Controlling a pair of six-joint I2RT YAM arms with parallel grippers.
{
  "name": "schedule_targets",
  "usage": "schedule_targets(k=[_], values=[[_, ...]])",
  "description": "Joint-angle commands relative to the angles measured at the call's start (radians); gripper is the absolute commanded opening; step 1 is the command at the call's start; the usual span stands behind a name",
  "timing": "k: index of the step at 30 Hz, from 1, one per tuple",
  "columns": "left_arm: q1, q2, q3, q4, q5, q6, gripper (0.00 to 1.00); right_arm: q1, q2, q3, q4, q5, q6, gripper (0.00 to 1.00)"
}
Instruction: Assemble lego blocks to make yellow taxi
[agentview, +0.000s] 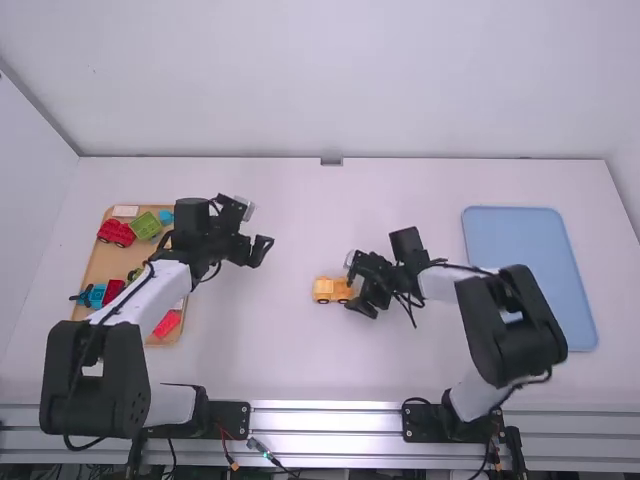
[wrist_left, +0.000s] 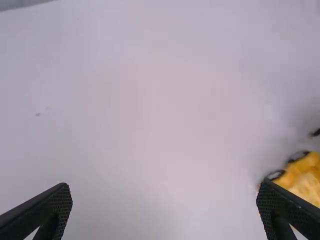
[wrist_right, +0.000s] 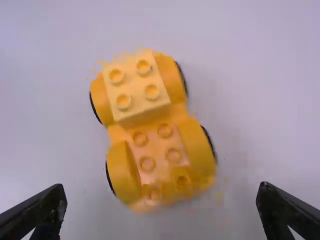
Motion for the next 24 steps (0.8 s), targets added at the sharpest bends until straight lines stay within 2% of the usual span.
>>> schedule_targets(k=[1,5,11,18,24], values=[[0.0,-0.024,0.003,-0.006,-0.204,-0.185,0.99,0.0,-0.13,-0.005,-0.064,0.198,0.021,0.99],[0.013,-0.024,0.037,-0.094,-0.34,-0.282,0.99,0.0,-0.261,-0.005,-0.144,0.298,0.066,0.99],[0.084,-0.014,0.22,-0.373,-0.51,-0.459,0.99,-0.007,-0.38,-0.005,-0.18,0.315,0.06,0.99],[0.251,0.093,0.47,-0.69,-0.505,-0.535,0.99,-0.027,-0.422,-0.005,-0.171,0.311,0.059,0.99],[0.327,0.283,0.681,-0.822,-0.444,-0.527,0.99,-0.027,-0.421,-0.005,-0.156,0.311,0.068,0.99]])
